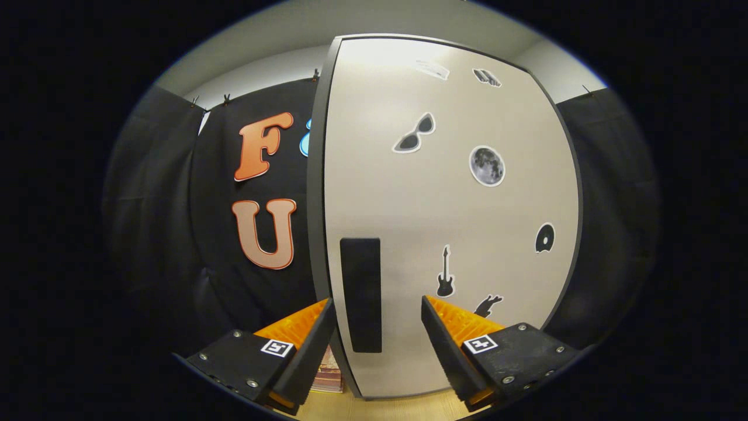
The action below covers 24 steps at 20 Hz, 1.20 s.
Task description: Open the cabinet door with the right hand, grasp the bottle in the cabinet with the left hand and place it on the coaster, then close the cabinet door with the right hand.
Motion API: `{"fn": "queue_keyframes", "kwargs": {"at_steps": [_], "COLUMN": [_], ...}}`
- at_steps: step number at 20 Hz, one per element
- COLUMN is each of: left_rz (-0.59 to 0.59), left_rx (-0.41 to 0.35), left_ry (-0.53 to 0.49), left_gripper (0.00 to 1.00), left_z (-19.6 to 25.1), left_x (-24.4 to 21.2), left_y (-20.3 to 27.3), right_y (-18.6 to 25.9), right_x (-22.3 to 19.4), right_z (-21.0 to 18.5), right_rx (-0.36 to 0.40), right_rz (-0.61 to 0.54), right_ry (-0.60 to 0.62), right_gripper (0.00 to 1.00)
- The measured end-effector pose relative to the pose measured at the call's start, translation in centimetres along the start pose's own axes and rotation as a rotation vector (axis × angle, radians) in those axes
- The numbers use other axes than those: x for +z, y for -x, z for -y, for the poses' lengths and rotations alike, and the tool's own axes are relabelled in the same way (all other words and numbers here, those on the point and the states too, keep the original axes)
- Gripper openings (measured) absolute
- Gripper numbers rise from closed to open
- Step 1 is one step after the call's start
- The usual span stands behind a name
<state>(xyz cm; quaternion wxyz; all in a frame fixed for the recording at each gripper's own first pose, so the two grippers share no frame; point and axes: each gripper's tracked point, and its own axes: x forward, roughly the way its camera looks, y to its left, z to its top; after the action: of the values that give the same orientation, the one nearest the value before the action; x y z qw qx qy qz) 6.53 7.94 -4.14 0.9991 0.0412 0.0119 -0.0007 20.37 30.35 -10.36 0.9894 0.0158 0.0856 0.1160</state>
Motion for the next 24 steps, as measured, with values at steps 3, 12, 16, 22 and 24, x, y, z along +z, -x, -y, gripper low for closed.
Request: {"fn": "queue_keyframes", "kwargs": {"at_steps": [3, 12, 16, 22, 24], "left_rz": [0.001, -0.002, -0.003, 0.005, 0.008], "left_rx": [0.035, 0.078, 0.079, 0.095, 0.103], "left_ry": [-0.004, 0.001, 0.001, 0.012, 0.009], "left_gripper": [0.96, 0.96, 0.93, 0.93, 0.93], "left_z": [-1.9, -4.2, -4.4, -4.8, -5.0], "left_x": [-0.3, -0.3, -0.4, -0.1, 0.0], "left_y": [0.2, 1.3, 1.5, 3.1, 3.1], "right_y": [-0.9, -0.9, 0.1, 1.9, 2.4], "right_x": [-0.4, -0.5, -0.3, -0.2, -0.2], "right_z": [-0.5, -1.4, -1.1, 0.1, 0.4], "right_rx": [0.008, 0.024, 0.02, -0.039, -0.055], "right_rz": [-0.006, -0.02, -0.017, -0.008, 0.003], "right_ry": [-0.003, -0.017, -0.046, -0.045, -0.049], "right_gripper": [0.79, 0.32, 0.23, 0.21, 0.21]}}
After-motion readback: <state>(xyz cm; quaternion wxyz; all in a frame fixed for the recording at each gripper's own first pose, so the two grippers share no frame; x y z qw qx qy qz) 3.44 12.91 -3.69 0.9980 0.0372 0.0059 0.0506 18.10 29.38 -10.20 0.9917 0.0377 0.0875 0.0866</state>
